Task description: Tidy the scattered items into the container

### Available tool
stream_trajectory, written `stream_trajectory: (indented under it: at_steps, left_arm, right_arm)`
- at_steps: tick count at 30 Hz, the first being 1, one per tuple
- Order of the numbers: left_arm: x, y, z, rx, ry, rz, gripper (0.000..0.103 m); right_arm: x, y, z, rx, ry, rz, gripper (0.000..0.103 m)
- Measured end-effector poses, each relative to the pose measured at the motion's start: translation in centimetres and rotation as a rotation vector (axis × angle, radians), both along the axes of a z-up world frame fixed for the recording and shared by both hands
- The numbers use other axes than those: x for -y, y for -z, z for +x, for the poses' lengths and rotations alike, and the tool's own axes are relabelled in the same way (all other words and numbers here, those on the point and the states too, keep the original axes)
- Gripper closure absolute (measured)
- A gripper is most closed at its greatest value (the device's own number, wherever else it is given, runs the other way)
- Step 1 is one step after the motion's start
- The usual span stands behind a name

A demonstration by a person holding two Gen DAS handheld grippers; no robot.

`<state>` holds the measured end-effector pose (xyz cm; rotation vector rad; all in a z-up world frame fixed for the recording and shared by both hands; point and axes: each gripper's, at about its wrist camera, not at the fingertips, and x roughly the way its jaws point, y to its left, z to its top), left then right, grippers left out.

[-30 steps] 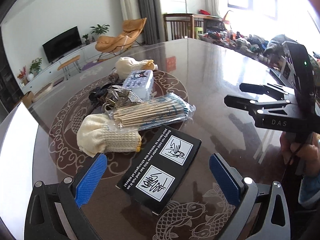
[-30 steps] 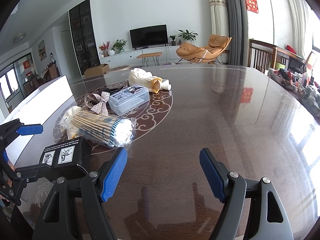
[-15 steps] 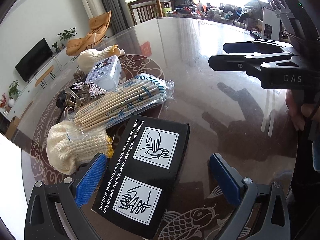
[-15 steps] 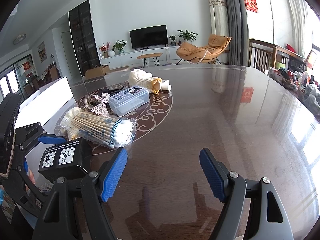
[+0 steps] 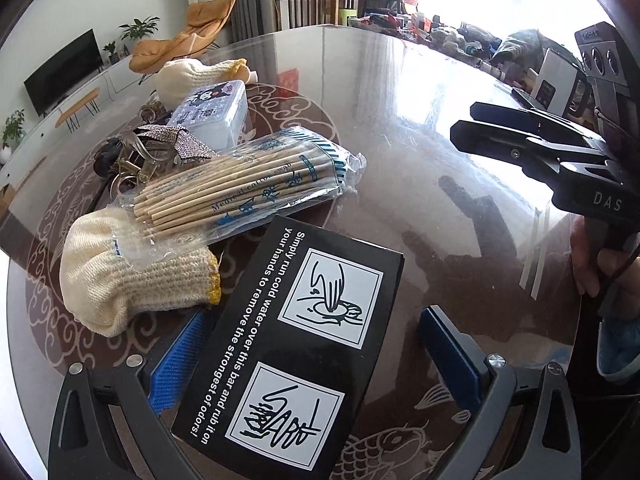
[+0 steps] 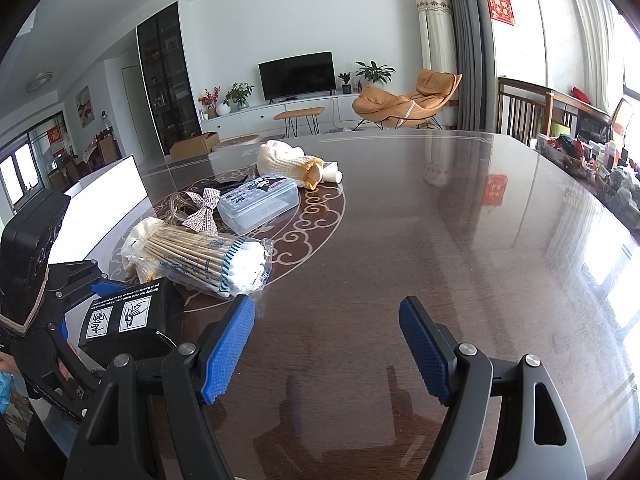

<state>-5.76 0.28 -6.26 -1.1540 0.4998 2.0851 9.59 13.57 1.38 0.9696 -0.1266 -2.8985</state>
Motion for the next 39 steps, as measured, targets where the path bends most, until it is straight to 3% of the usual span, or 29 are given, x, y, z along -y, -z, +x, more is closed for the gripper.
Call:
stream_trajectory:
  at_steps: [16,39]
  left_arm:
    - [-0.22,0.00,0.00,-0.020,-0.124,0.016,0.000]
    - [-0.18,0.10,0.16,-0.029,-0.157,0.023,0.000]
  right_arm:
    - [-0.06,0.03,-0.05,0.001,0.000,-0.002,0.027]
    - [-0.04,0.08,-0.06,0.005,0.000,-0.003,0.027]
